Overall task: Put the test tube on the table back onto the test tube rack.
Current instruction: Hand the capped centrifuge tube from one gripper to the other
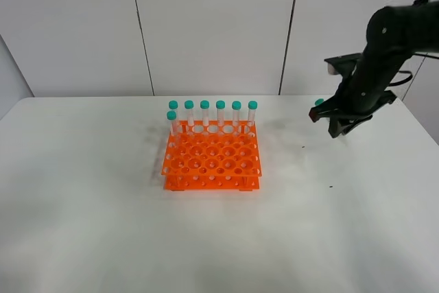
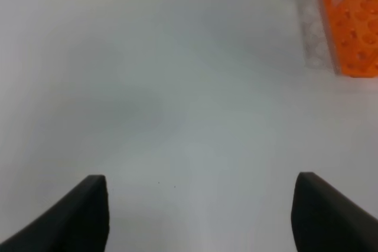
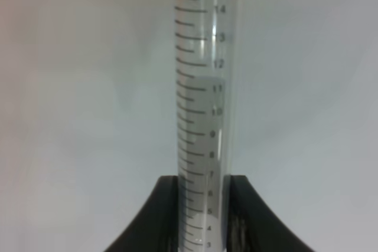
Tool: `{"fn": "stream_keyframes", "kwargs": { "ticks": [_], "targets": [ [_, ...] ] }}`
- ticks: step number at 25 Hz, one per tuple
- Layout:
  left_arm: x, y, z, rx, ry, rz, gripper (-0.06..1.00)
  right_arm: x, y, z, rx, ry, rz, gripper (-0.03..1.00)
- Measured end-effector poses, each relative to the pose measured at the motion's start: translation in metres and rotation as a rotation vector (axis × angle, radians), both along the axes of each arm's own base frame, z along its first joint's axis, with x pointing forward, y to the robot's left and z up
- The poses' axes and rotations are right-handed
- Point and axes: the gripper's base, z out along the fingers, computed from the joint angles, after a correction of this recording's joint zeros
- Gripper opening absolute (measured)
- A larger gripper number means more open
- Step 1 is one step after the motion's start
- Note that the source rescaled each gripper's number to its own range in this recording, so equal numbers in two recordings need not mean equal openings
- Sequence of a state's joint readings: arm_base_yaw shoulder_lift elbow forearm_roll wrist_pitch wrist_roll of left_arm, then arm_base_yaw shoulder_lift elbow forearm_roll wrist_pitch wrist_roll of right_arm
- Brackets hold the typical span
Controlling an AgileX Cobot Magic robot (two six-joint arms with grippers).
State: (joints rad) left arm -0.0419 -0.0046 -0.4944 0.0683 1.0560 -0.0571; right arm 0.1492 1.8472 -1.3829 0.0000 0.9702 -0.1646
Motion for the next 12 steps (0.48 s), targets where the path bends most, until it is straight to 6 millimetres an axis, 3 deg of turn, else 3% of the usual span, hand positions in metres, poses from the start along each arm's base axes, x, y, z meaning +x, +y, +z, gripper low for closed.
{"fn": "stream_keyframes", "kwargs": {
  "ticks": [3,8,12],
  "targets": [
    [0.000,0.000,0.000,0.000,0.000,0.000,1.00,-0.032,-0.005,0.028,0.002,-0.051,0.003,0.02],
    [0.000,0.000,0.000,0.000,0.000,0.000,1.00,-0.091,-0.014,0.042,0.001,-0.055,0.000,0.02],
    [0.000,0.000,0.000,0.000,0.000,0.000,1.00,-0.106,-0.014,0.051,0.029,-0.111,0.008,0.02]
  ]
}}
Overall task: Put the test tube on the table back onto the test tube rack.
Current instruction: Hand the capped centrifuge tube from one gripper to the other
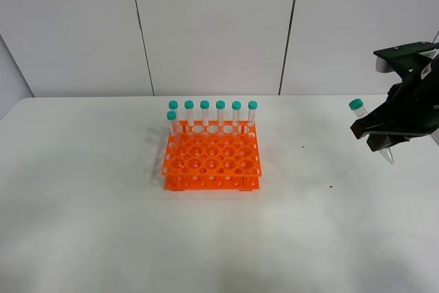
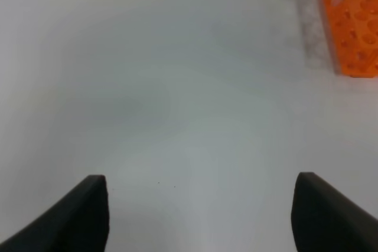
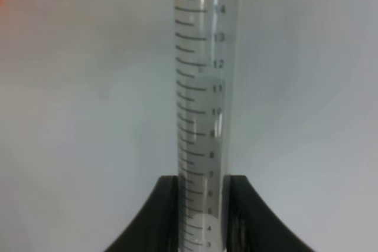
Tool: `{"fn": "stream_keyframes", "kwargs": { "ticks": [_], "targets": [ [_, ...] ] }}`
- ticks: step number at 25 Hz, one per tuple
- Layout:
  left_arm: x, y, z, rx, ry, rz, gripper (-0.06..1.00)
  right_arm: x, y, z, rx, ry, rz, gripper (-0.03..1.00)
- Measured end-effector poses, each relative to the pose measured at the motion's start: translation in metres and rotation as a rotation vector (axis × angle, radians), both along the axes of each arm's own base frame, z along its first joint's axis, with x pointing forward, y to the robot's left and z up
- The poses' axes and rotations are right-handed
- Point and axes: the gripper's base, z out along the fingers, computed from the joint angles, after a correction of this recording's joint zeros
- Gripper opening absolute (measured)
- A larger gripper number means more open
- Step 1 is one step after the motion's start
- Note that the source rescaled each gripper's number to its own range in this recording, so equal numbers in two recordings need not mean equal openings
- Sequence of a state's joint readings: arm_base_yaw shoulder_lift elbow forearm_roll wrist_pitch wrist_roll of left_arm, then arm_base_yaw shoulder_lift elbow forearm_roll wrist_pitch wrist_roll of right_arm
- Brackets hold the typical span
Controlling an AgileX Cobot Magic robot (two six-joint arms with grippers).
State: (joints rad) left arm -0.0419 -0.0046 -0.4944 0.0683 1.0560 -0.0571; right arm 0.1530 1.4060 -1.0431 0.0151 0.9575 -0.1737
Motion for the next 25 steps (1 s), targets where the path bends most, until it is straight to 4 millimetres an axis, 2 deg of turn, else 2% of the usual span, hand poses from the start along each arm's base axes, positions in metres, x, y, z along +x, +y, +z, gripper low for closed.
{"fn": "stream_keyframes", "kwargs": {
  "ticks": [2,8,12,15,20,25],
  "targets": [
    [0.000,0.000,0.000,0.000,0.000,0.000,1.00,0.001,0.011,0.003,0.034,-0.042,0.065,0.02],
    [0.000,0.000,0.000,0.000,0.000,0.000,1.00,-0.011,0.079,0.011,0.167,-0.173,0.418,0.02],
    [0.000,0.000,0.000,0.000,0.000,0.000,1.00,-0.025,0.112,0.019,0.346,-0.247,0.617,0.02],
    [0.000,0.000,0.000,0.000,-0.001,0.000,1.00,-0.033,0.121,0.011,0.455,-0.245,0.671,0.02],
    [0.000,0.000,0.000,0.000,-0.001,0.000,1.00,-0.050,0.125,-0.015,0.460,-0.202,0.744,0.02],
    [0.000,0.000,0.000,0.000,-0.001,0.000,1.00,-0.059,0.138,-0.017,0.462,-0.226,0.795,0.02]
  ]
}}
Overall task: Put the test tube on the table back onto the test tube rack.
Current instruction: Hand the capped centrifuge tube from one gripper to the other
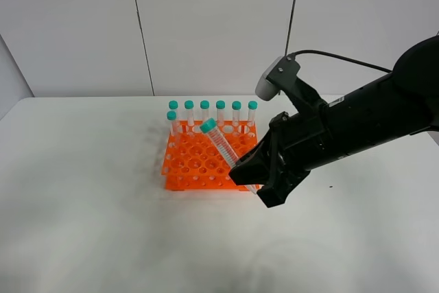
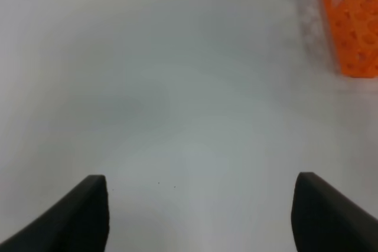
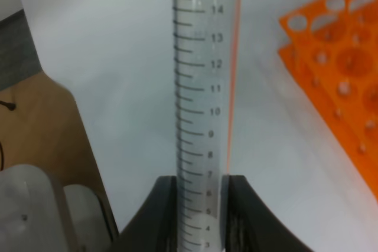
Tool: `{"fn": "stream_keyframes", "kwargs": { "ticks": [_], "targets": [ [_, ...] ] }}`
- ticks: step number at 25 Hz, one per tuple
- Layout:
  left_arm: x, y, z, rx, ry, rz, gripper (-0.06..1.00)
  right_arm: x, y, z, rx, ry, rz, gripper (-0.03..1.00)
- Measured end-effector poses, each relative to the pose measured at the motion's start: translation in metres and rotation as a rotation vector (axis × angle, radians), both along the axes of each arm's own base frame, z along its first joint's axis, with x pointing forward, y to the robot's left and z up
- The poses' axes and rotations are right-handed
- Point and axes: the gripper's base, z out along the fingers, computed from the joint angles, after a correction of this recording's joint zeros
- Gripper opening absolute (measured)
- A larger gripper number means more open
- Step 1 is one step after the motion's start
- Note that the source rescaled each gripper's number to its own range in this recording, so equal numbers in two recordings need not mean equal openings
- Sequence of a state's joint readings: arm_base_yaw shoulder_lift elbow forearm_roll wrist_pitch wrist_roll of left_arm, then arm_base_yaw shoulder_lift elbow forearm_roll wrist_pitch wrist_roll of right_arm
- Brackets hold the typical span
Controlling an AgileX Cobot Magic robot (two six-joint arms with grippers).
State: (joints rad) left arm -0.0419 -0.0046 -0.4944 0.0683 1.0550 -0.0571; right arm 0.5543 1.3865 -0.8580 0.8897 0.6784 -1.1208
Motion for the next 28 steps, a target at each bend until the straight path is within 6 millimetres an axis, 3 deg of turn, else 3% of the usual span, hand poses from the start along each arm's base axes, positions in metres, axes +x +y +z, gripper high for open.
{"fn": "stream_keyframes", "kwargs": {
  "ticks": [3,7,10,13,20,24,28],
  "targets": [
    [0.000,-0.001,0.004,-0.014,-0.014,-0.009,1.00,-0.005,0.008,0.001,0.012,-0.013,0.023,0.02],
    [0.013,-0.008,0.038,-0.061,-0.035,-0.062,1.00,-0.003,0.010,0.003,0.049,-0.013,-0.017,0.02],
    [0.040,-0.014,0.065,-0.085,-0.030,-0.110,1.00,-0.001,0.010,0.004,0.053,-0.024,-0.033,0.02],
    [0.079,-0.022,0.078,-0.149,0.013,-0.149,1.00,0.000,0.009,0.004,0.053,-0.030,-0.039,0.02],
    [0.170,-0.049,0.057,-0.401,0.152,-0.275,1.00,0.001,0.009,0.004,0.055,-0.032,-0.049,0.02],
    [0.202,-0.069,0.045,-0.526,0.161,-0.406,1.00,0.003,0.009,0.005,0.058,-0.044,-0.070,0.02],
    [0.219,-0.092,0.040,-0.638,0.129,-0.516,1.00,0.004,0.009,0.005,0.060,-0.048,-0.085,0.02]
  ]
}}
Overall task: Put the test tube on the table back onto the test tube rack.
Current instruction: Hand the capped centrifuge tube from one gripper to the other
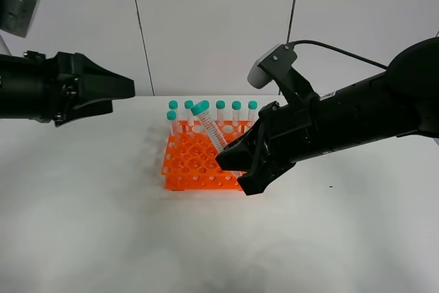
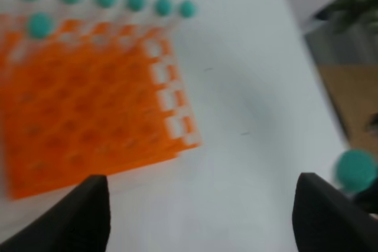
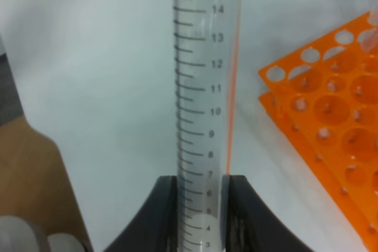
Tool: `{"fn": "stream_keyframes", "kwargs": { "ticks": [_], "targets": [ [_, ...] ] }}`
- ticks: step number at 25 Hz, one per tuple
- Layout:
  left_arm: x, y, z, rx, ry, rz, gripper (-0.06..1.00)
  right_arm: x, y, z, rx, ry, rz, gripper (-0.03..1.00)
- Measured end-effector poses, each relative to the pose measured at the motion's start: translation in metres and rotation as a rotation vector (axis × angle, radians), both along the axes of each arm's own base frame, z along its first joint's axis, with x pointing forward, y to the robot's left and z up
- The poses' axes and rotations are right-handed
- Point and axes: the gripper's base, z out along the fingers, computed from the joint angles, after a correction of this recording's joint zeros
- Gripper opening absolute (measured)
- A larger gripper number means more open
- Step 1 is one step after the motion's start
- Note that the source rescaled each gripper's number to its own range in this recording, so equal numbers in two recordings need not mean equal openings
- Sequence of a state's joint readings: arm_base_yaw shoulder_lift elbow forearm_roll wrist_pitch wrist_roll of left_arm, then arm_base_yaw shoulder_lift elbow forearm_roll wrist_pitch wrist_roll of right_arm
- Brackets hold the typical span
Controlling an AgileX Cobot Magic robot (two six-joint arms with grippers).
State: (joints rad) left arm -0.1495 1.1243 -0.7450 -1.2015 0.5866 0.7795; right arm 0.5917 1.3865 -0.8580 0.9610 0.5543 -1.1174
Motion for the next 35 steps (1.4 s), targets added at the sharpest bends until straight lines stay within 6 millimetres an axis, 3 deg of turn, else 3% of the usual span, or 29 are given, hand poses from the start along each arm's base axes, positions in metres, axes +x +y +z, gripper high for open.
{"fn": "stream_keyframes", "kwargs": {
  "ticks": [6,14,26,30,35],
  "targets": [
    [0.011,-0.039,-0.011,-0.121,-0.012,-0.117,1.00,0.002,0.000,0.001,0.008,-0.006,-0.031,0.02],
    [0.011,-0.075,-0.024,-0.187,0.011,-0.185,1.00,0.002,0.000,0.001,0.012,0.006,-0.034,0.02],
    [0.010,-0.080,-0.026,-0.167,0.005,-0.175,0.99,-0.001,0.001,0.000,0.013,0.032,-0.009,0.02],
    [0.009,-0.081,-0.026,-0.167,0.004,-0.180,0.88,-0.001,0.001,0.000,0.013,0.033,-0.009,0.02],
    [0.009,-0.081,-0.026,-0.163,0.002,-0.182,0.84,-0.001,0.001,0.000,0.018,0.042,-0.017,0.02]
  ]
}}
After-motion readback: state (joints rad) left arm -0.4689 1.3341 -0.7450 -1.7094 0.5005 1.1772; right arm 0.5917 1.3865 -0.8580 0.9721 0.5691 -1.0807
